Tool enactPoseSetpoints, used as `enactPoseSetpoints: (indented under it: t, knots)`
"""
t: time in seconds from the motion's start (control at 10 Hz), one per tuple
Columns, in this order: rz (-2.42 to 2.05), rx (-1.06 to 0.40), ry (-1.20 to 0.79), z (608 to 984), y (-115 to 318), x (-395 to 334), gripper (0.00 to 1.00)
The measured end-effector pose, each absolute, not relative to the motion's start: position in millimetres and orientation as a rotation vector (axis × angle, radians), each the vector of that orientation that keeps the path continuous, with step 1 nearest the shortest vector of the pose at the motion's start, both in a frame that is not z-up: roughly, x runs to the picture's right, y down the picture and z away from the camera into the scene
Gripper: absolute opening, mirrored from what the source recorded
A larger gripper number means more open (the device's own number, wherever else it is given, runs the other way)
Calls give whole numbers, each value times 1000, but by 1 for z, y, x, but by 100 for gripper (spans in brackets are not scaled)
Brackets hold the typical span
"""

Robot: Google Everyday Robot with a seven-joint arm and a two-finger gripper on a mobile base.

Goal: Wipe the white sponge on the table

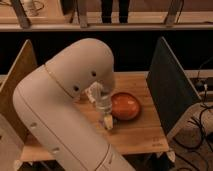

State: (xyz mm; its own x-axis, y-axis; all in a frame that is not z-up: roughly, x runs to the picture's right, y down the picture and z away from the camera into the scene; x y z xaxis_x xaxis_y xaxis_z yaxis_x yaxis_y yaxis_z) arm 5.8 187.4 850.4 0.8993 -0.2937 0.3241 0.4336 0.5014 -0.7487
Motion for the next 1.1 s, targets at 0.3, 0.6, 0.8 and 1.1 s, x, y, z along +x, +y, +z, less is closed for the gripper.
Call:
enactPoseSetpoints:
  t: [0.3, 0.6, 0.8, 1.1]
  knots:
    - [-450, -907, -158, 879, 154, -8, 4]
    - [-473, -881, -250, 894, 148, -56, 4]
    - [-523, -856, -312, 893, 147, -89, 4]
    - [-618, -862, -395, 867, 171, -122, 4]
